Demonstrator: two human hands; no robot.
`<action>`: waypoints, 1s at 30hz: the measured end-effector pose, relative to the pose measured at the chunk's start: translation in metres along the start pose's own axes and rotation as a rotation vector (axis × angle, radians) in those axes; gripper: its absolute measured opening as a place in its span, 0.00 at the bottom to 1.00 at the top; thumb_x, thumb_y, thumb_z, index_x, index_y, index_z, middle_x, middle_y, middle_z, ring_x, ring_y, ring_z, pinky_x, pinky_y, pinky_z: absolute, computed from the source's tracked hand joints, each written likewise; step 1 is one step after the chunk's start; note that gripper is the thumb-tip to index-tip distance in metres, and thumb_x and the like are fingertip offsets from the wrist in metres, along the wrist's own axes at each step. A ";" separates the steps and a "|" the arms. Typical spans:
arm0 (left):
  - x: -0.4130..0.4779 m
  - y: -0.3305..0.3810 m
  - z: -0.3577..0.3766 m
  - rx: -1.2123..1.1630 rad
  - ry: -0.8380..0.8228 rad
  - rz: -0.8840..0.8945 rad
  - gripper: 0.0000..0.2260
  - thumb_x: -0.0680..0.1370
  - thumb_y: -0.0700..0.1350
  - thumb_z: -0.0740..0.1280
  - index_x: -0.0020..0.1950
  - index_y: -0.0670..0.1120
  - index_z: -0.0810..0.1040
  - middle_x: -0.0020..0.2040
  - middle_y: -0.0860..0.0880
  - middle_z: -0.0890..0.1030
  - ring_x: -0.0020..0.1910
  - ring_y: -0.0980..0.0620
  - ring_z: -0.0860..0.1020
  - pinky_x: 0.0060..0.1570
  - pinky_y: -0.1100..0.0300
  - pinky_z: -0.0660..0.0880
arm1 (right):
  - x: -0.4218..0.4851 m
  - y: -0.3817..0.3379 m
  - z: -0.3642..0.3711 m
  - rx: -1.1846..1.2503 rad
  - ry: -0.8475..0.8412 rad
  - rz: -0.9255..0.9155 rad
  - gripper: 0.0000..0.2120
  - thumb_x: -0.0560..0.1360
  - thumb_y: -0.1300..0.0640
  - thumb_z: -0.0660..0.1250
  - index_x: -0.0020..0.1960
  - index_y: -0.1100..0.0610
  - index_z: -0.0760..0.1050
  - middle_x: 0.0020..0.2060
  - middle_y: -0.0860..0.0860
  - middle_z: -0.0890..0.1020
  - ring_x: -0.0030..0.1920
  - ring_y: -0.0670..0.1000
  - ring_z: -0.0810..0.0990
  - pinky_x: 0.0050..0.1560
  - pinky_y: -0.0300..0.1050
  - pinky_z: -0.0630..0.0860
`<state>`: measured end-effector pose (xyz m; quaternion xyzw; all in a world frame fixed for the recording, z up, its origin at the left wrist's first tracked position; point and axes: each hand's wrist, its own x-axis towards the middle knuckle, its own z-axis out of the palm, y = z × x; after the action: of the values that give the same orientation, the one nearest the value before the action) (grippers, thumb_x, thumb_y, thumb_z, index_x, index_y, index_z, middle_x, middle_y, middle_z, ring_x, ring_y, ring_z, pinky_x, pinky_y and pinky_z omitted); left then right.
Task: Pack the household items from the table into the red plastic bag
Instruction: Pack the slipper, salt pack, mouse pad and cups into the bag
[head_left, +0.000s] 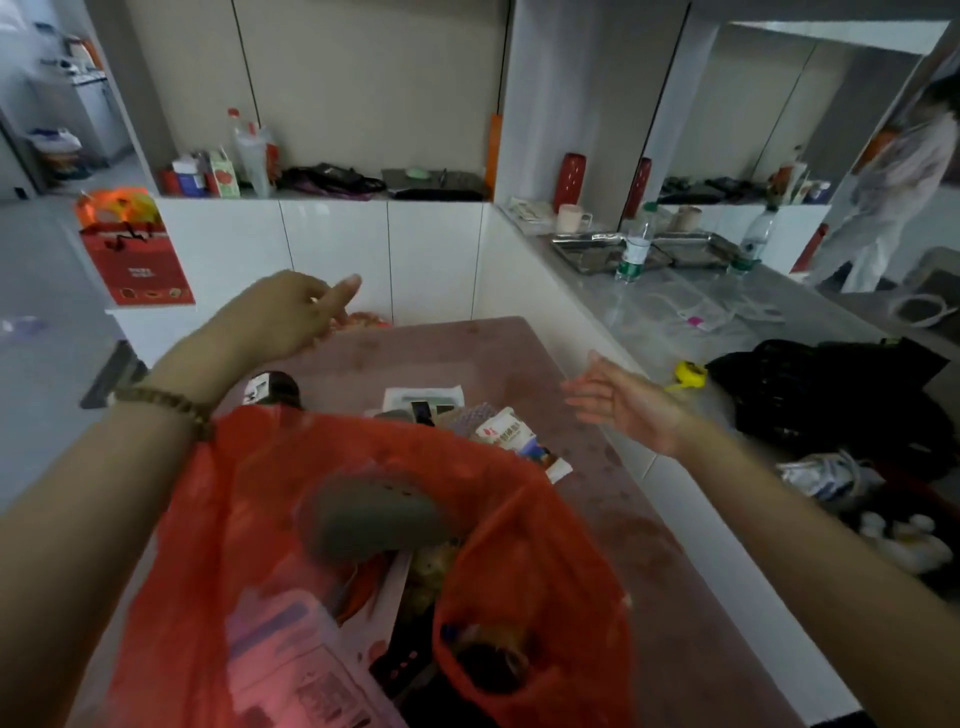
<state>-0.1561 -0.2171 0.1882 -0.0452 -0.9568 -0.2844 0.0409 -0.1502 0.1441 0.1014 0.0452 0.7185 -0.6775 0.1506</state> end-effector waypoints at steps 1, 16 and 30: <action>0.016 -0.002 0.015 -0.030 -0.040 0.014 0.27 0.78 0.62 0.52 0.47 0.43 0.81 0.44 0.42 0.82 0.39 0.44 0.78 0.49 0.52 0.75 | 0.018 0.013 -0.001 -0.023 0.004 0.050 0.33 0.58 0.33 0.71 0.54 0.56 0.76 0.53 0.50 0.83 0.55 0.50 0.80 0.51 0.42 0.77; 0.168 -0.061 0.253 -0.338 -0.785 -0.332 0.17 0.82 0.53 0.49 0.57 0.49 0.75 0.58 0.46 0.78 0.54 0.56 0.79 0.59 0.59 0.74 | 0.220 0.153 -0.013 -0.422 -0.056 0.377 0.21 0.71 0.52 0.72 0.59 0.57 0.69 0.55 0.51 0.78 0.44 0.42 0.77 0.43 0.37 0.77; 0.209 -0.065 0.344 -0.845 -0.745 -0.744 0.30 0.78 0.62 0.55 0.73 0.45 0.60 0.73 0.40 0.66 0.68 0.41 0.69 0.61 0.52 0.68 | 0.277 0.165 -0.028 -0.094 -0.050 0.307 0.07 0.75 0.53 0.67 0.50 0.54 0.80 0.45 0.52 0.85 0.43 0.49 0.84 0.42 0.41 0.81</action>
<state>-0.3889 -0.0698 -0.1130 0.1799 -0.6655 -0.5947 -0.4136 -0.3739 0.1455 -0.1327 0.1303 0.7300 -0.6132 0.2722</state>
